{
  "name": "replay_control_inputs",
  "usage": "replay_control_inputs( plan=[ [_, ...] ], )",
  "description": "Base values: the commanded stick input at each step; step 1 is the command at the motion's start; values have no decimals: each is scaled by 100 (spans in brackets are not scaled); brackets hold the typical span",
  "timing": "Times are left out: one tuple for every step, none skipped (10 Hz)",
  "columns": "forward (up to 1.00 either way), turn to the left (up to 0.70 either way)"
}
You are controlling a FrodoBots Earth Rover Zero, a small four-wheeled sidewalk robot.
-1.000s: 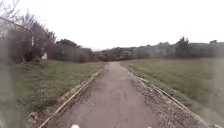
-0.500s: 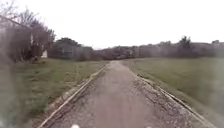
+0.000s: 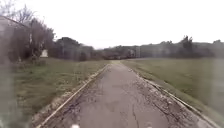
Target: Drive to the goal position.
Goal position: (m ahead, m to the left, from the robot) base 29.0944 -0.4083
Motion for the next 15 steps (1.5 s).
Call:
replay_control_inputs(
  plan=[
    [70, 0],
    [70, 0],
    [70, 0],
    [70, 0],
    [70, 0],
    [70, 0],
    [70, 0],
    [70, 0],
    [70, 0],
    [70, 0],
    [70, -1],
    [70, -2],
    [70, -34],
    [70, -34],
    [70, -34]
  ],
)
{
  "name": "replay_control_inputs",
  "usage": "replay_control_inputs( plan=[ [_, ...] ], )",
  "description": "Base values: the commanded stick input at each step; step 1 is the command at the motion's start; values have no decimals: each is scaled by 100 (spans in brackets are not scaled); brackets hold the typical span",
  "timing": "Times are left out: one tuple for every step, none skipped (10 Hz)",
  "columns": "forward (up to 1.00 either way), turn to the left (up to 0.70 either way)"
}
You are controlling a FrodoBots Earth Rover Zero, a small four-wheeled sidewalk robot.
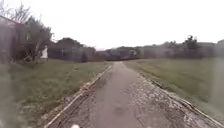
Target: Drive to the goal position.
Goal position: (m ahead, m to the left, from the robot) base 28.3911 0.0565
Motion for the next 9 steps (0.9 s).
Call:
replay_control_inputs(
  plan=[
    [70, -5],
    [70, -1],
    [70, 0],
    [70, 0],
    [70, 0],
    [70, 0],
    [70, 0],
    [70, 0],
    [70, 0]
  ],
)
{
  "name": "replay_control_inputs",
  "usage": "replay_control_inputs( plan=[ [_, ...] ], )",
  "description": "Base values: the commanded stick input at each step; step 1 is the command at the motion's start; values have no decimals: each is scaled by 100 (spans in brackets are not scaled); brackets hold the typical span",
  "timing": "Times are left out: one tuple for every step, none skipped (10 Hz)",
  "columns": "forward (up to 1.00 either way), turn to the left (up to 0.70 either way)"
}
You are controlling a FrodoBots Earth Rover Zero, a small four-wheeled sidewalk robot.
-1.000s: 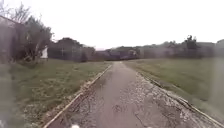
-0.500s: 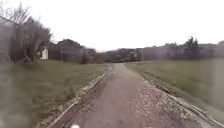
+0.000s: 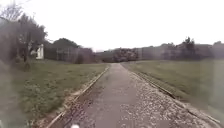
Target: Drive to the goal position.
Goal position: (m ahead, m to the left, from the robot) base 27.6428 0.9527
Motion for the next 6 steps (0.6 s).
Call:
replay_control_inputs(
  plan=[
    [70, 0],
    [70, 0],
    [70, -2],
    [70, -2],
    [70, -2],
    [70, -1]
  ],
)
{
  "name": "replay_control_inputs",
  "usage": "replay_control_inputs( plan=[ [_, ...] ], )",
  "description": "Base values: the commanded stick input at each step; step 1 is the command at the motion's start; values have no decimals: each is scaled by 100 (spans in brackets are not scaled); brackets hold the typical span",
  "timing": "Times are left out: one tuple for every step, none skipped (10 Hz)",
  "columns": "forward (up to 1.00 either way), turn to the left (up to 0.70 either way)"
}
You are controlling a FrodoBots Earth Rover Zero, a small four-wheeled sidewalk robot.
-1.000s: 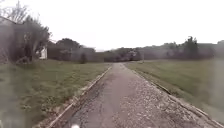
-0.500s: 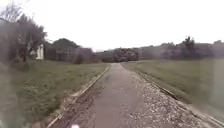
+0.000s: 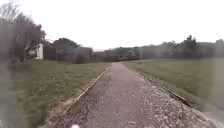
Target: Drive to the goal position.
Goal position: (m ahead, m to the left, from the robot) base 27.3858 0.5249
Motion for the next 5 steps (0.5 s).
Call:
replay_control_inputs(
  plan=[
    [70, -2],
    [70, -2],
    [70, -2],
    [70, -35],
    [70, -35]
  ],
)
